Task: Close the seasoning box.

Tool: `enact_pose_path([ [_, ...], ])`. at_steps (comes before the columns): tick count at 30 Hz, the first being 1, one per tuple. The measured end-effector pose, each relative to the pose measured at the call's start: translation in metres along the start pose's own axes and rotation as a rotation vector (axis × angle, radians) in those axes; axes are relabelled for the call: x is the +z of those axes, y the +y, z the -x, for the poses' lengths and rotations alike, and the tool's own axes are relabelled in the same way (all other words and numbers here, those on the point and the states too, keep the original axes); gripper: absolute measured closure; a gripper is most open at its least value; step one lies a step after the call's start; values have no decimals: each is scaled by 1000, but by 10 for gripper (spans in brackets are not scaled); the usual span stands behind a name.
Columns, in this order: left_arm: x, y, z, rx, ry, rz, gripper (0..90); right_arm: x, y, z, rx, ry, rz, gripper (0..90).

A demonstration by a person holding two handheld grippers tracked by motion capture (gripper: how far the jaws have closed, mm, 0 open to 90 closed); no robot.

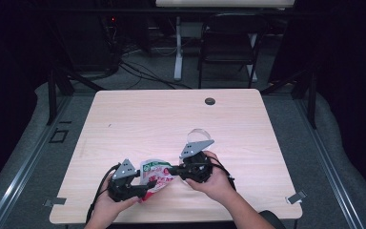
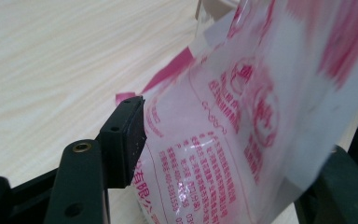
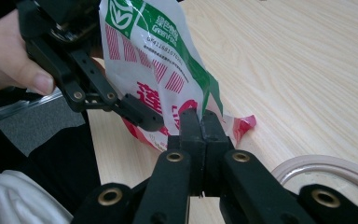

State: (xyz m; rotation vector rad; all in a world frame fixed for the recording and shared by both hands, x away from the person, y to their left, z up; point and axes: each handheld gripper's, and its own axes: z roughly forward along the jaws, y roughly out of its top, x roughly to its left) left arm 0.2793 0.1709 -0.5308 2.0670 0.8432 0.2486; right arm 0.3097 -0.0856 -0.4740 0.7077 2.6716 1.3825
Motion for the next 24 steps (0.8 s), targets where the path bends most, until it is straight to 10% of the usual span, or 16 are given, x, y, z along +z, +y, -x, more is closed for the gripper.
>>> enact_pose_path([
  [24,26,-16,-2,-32,51,-23,212,0,-2,1,1,-1,13,900],
])
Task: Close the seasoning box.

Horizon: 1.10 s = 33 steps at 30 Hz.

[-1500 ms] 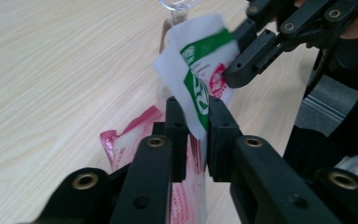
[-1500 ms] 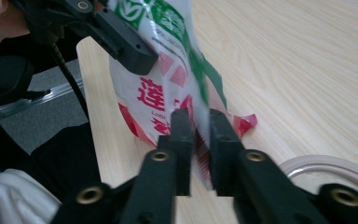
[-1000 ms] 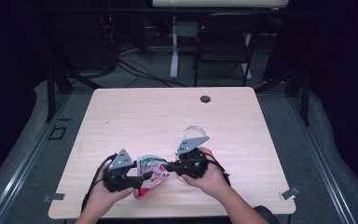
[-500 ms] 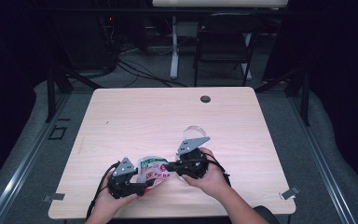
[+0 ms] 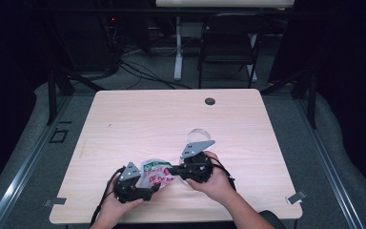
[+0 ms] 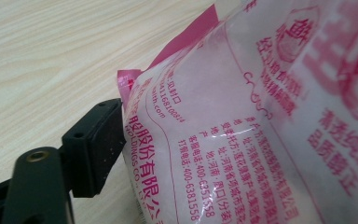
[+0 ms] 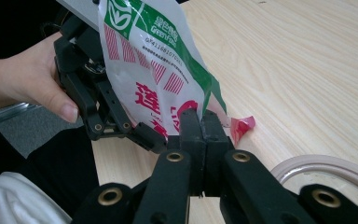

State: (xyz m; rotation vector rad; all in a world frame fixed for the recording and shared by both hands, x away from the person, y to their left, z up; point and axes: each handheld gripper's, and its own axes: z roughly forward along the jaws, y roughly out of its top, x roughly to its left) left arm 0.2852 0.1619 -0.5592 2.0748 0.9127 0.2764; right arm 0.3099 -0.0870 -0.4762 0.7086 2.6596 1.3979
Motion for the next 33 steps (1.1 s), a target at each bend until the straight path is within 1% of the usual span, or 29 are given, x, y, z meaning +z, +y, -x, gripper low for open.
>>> enact_pose_path([
  [3,4,-2,1,8,9,3,193,0,0,0,0,0,0,900],
  [4,5,-3,1,22,14,2,186,0,0,1,1,1,0,900],
  [5,6,-4,1,14,11,-2,179,0,-1,1,2,1,0,900],
  [7,10,-6,-1,12,-1,-37,177,0,-1,1,1,-3,-2,900],
  [8,12,-8,-1,14,0,-43,176,1,-1,1,3,-2,1,900],
  [9,15,-9,-1,23,6,-59,177,1,-1,1,-1,-7,-4,900],
  [11,16,-9,-1,22,5,-65,177,1,-1,1,1,-8,-2,900],
  [15,20,-9,-4,36,15,-68,177,1,-2,2,1,-13,-3,900],
  [16,21,-10,-4,33,13,-69,177,1,-2,2,2,-14,-3,900],
  [17,22,-10,-5,44,18,-73,178,1,-2,3,1,-17,-6,900],
  [19,25,-11,-6,49,21,-84,183,1,-3,3,7,-17,-3,900],
  [21,28,-12,-8,65,26,-94,200,2,-3,4,8,-21,-3,900],
  [22,29,-13,-8,77,35,-84,209,2,-3,4,8,-23,-3,900],
  [26,30,-13,-7,93,50,-87,218,2,-3,4,8,-26,-3,900],
  [33,30,-13,-6,99,49,-93,207,2,-3,3,8,-28,-2,900],
])
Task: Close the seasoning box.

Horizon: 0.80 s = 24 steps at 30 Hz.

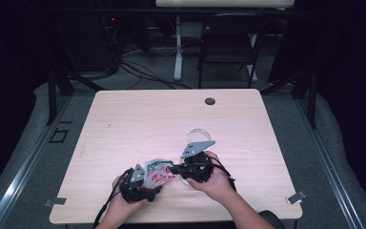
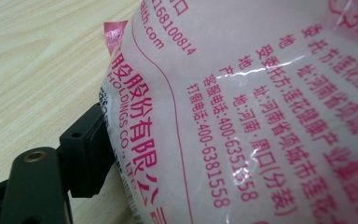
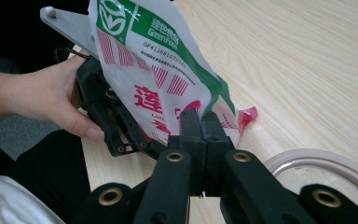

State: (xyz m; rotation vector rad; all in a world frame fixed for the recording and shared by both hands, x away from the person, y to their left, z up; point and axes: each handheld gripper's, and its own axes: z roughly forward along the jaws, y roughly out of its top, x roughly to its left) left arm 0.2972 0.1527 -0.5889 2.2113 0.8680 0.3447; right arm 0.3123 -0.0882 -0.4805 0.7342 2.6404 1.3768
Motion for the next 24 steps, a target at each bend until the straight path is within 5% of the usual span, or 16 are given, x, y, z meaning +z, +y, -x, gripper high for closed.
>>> enact_pose_path([
  [11,1,0,0,-9,8,-9,149,0,0,0,0,0,3,900],
  [24,-1,0,-1,-20,22,6,250,0,0,-1,0,-4,11,898],
])
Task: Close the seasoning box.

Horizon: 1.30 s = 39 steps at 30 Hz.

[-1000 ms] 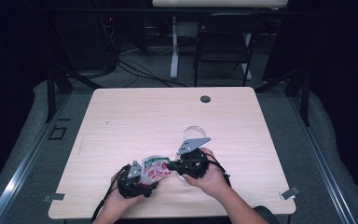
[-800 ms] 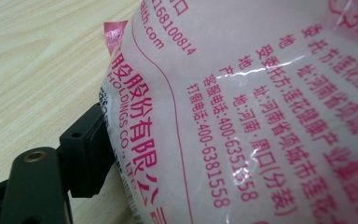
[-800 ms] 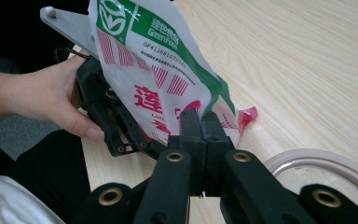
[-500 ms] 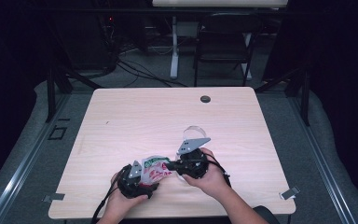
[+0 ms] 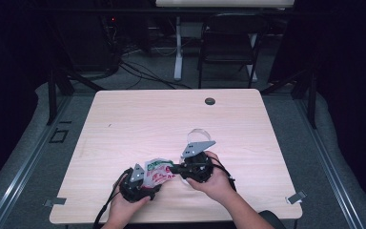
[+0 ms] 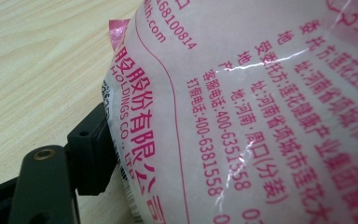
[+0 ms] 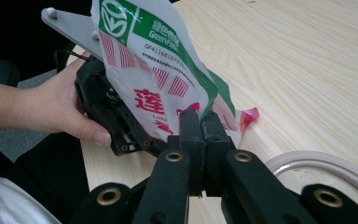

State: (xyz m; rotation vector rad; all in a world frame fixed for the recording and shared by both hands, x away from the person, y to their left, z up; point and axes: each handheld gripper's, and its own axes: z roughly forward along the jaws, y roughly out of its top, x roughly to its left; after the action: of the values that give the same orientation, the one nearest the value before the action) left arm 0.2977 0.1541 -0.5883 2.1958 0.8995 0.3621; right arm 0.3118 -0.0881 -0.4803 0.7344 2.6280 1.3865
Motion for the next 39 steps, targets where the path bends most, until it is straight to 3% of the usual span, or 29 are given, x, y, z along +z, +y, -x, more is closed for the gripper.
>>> enact_pose_path([
  [13,0,0,0,-6,2,3,273,0,0,0,1,-4,6,894],
  [23,1,1,1,-13,7,-5,224,0,0,0,1,-3,6,893],
  [39,-2,-1,0,-31,48,29,468,0,1,-2,-9,6,13,890],
])
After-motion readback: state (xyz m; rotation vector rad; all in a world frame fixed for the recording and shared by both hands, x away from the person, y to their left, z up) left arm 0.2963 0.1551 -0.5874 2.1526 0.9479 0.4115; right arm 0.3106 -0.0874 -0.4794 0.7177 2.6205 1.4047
